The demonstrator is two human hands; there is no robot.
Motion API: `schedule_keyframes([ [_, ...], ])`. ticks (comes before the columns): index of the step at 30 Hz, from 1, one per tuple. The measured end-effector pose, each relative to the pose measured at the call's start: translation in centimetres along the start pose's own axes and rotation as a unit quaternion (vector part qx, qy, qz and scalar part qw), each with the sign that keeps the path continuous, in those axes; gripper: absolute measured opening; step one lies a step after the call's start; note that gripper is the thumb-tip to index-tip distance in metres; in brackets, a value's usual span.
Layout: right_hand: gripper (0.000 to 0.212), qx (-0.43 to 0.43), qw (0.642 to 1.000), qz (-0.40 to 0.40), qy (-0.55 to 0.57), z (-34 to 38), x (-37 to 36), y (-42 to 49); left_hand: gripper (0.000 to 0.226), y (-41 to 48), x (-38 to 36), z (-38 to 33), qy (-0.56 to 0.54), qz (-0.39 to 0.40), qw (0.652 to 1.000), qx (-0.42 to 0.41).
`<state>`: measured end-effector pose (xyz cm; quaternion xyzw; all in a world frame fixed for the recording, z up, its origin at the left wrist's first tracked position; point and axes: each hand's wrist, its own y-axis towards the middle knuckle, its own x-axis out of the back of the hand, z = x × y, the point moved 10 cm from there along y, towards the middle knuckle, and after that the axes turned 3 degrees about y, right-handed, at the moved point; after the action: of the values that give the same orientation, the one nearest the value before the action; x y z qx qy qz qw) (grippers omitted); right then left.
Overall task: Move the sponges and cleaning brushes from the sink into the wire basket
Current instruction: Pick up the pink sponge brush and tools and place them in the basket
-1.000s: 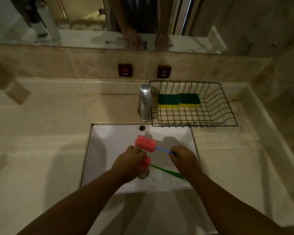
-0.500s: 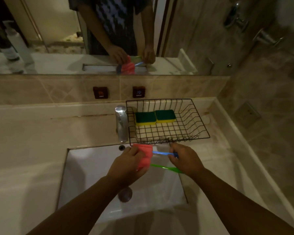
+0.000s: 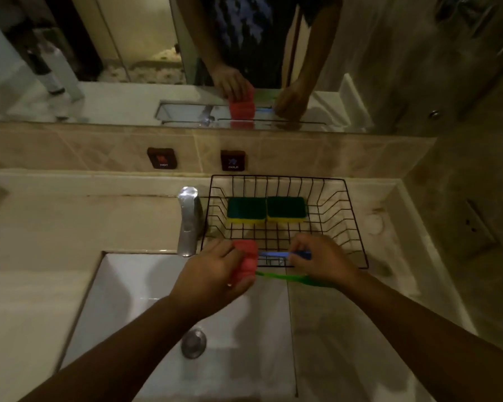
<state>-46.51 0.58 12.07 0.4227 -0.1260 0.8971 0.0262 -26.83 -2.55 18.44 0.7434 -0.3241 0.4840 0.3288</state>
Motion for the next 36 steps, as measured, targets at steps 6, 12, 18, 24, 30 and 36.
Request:
schedule_keyframes([
  [6, 0.011, 0.070, 0.996, -0.016, 0.059, -0.7, 3.0, 4.3, 0.053, 3.3, -0.1, 1.4, 0.018, -0.003, 0.998, 0.059],
  [12, 0.014, 0.045, 0.998, 0.001, 0.034, -3.8, 1.7, 8.7, 0.058, 6.7, -3.8, 3.4, 0.035, 0.036, 0.994, 0.094],
  [18, 0.012, 0.019, 0.998, 0.058, 0.026, -5.4, -1.8, 10.7, 0.049, 8.0, -7.6, 5.2, 0.008, 0.081, 0.989, 0.119],
  [24, 0.004, -0.004, 0.999, 0.045, 0.027, -6.9, -3.0, 10.7, 0.046, 7.8, -10.7, 6.1, 0.014, 0.128, 0.982, 0.141],
  [30, 0.006, -0.010, 0.999, 0.038, 0.002, -7.0, -3.5, 10.6, 0.045, 7.9, -11.7, 6.4, 0.035, 0.169, 0.974, 0.143],
  [36, 0.010, 0.022, 0.999, 0.022, -0.031, -5.9, -2.9, 10.2, 0.041, 7.9, -11.8, 6.3, 0.046, 0.186, 0.971, 0.140],
])
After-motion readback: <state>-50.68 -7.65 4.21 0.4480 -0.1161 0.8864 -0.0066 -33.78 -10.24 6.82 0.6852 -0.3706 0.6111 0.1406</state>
